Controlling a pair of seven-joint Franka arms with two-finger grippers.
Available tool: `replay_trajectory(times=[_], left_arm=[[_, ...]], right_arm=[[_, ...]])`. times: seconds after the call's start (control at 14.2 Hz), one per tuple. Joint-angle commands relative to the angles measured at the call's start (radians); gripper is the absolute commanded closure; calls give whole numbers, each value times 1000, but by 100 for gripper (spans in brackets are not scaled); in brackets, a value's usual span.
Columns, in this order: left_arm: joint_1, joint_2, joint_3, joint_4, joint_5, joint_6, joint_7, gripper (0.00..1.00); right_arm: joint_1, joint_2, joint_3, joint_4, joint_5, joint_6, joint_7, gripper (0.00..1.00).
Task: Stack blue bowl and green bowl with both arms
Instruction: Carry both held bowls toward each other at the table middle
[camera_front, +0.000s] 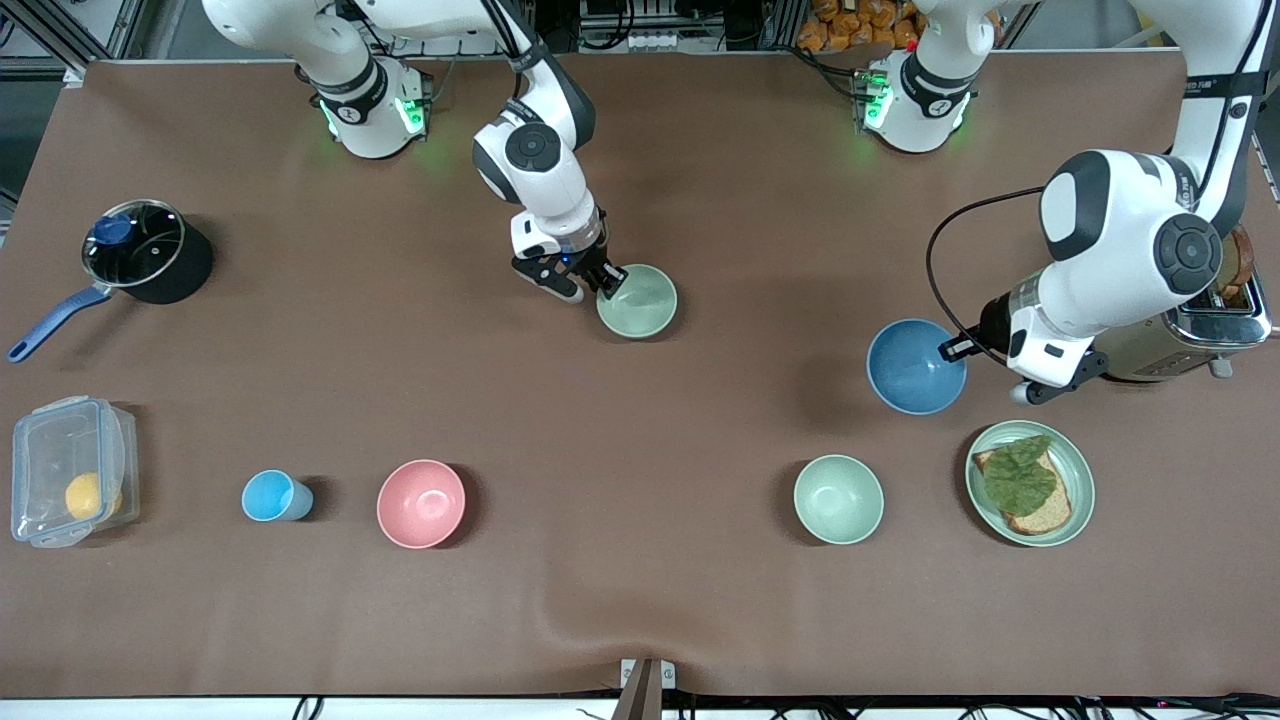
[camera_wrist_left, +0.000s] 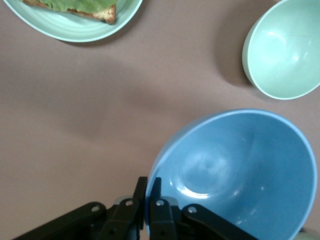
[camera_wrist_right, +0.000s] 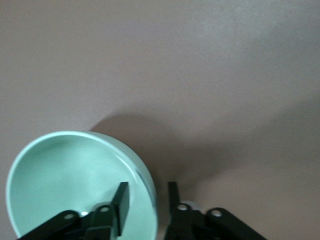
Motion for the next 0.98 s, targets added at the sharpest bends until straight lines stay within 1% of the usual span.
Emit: replay_trajectory(times=[0.0, 0.07, 0.14, 0.35, 0.42, 0.56, 0.7, 0.91], left_arm=[[3, -25, -45, -29, -46, 63, -36, 100], [2, -15, -62, -27, -67, 83, -42, 100], [-1, -7, -77, -27, -78, 94, -42, 100], [-4, 13, -181, 0, -83, 94, -66, 100], [-10, 18, -218, 8, -83, 94, -95, 100], [-27, 21, -241, 8, -83, 92, -108, 100], [-81, 37, -250, 14, -86, 94, -131, 100], [-167, 54, -250, 22, -86, 120, -183, 100]], right_arm=[[-1, 12, -6, 54, 16, -32, 26, 0], [-10, 3, -6, 78, 16, -79, 24, 0], [-25, -3, -6, 118, 16, -154, 26, 0], [-82, -28, -8, 239, 16, -376, 29, 0], [-103, -37, -7, 253, 19, -409, 30, 0], [-139, -46, -8, 252, 57, -417, 53, 0], [-192, -43, -6, 246, 107, -418, 58, 0], [-252, -23, -6, 240, 264, -446, 52, 0]])
